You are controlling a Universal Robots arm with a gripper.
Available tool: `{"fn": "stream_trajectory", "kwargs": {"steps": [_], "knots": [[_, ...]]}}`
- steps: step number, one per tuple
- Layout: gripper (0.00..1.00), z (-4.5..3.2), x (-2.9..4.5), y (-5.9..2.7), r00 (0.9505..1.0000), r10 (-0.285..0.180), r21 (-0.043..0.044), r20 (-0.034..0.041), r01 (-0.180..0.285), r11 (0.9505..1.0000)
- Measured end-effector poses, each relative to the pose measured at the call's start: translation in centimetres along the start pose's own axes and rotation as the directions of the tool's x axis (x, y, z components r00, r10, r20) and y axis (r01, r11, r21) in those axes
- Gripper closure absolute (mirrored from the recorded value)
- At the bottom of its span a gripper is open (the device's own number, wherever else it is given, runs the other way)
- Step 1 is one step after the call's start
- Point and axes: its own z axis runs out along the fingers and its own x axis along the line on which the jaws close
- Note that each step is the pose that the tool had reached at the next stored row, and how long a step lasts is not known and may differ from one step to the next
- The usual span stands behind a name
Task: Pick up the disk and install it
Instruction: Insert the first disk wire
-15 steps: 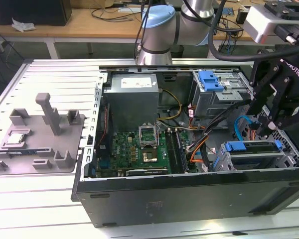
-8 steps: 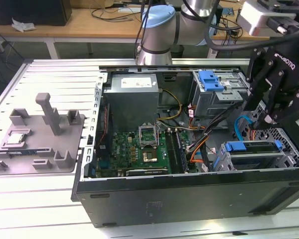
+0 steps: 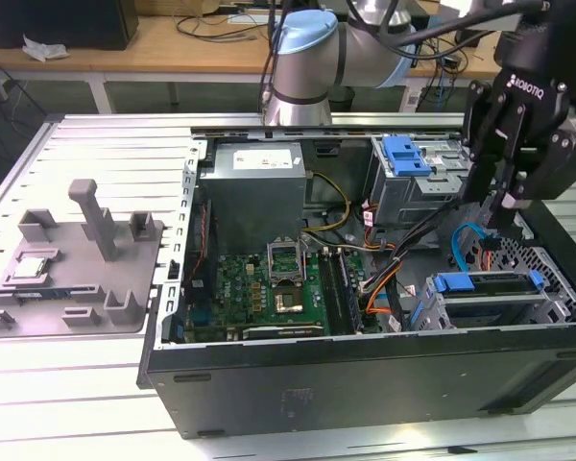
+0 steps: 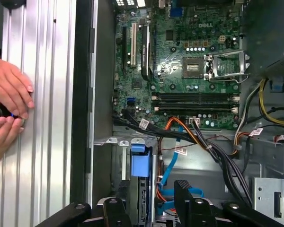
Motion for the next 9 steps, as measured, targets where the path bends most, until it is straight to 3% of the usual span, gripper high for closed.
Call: {"fn": "stream_trajectory", "kwargs": {"steps": [3, 5, 6, 9], "knots": [[0.5, -0.16, -0.83, -0.37, 0.9997, 0.001, -0.0023, -0.0241, -0.001, 1.0], [0.5, -0.31, -1.49, -0.94, 0.9987, 0.001, -0.0048, -0.0504, -0.002, 1.0], [0.5, -0.41, -1.81, -1.57, 0.9973, 0.002, -0.0073, -0.0736, -0.003, 1.0], [0.5, -0.49, -2.14, -2.19, 0.9962, 0.004, -0.0089, -0.0868, -0.005, 0.9999]]}}
